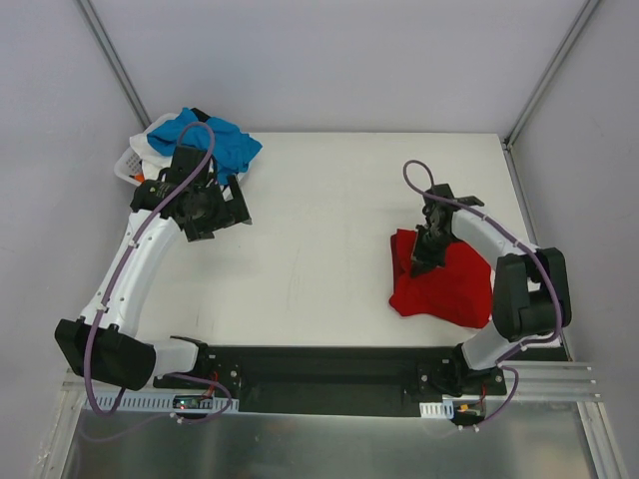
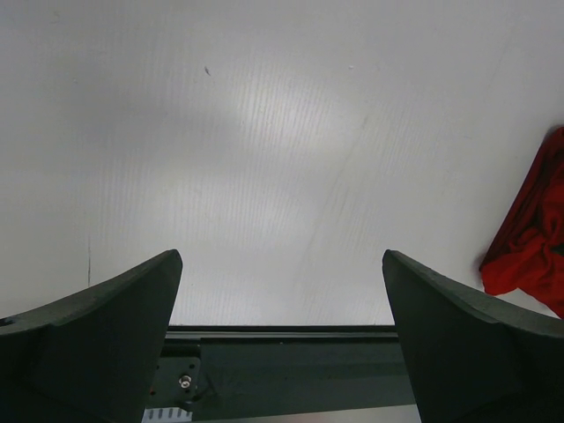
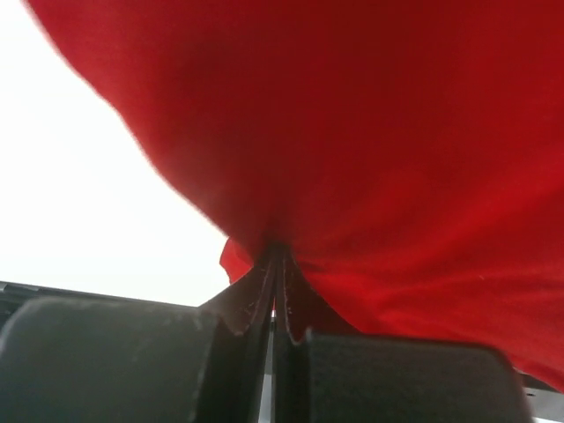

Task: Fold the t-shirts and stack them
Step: Grab the tshirt from the pile

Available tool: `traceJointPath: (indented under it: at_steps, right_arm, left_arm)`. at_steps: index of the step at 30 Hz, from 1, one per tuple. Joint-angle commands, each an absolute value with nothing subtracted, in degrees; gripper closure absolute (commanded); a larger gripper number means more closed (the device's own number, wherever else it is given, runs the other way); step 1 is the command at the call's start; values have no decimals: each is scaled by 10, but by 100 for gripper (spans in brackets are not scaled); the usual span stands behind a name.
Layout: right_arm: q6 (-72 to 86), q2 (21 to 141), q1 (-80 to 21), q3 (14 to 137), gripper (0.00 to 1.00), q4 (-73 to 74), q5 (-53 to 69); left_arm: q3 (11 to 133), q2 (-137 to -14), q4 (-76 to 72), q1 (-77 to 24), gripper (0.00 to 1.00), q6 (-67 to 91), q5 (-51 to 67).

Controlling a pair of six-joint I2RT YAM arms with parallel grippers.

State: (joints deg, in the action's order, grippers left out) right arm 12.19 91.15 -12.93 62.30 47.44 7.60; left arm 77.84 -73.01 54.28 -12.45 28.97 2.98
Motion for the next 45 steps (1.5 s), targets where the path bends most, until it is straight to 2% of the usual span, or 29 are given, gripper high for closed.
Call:
traceJointPath:
  at_steps: [1,8,15,22,26,28,32,35,41,42,45]
  right_arm:
    - [151,921,-126,601,99,453,133]
    - [171,921,-119,588,99,454,155]
    - [179,857,-92,536,99,465,143]
    - [148,796,-96,658,99,498,95]
    - [131,831,-96,746,99,512,129]
    - [124,863,-95,746,99,486,199]
    - [141,912,-95,710,99,419,361]
    - [197,904,-95,677,99,285,477]
    - [268,879,-40,543,99,179,480]
    - [279,878,-28,507,99,171,478]
    - [249,894,-5,500,99,201,461]
  left_arm:
    - [776,-720,544,-129,1,285,28]
    - [796,-737,549,-129,1,281,26]
    - [811,-754,549,-129,1,283,32]
    - [824,-771,549,-129,1,283,39]
    - [841,-786,548,-128,1,283,49]
    - [849,-788,549,-129,1,285,51]
    - [851,-784,549,-129,1,283,48]
    - [842,-773,549,-129,1,280,45]
    - [808,-745,549,-129,1,286,41]
    - [802,-740,550,-129,1,287,40]
    - [795,-736,550,-129,1,287,41]
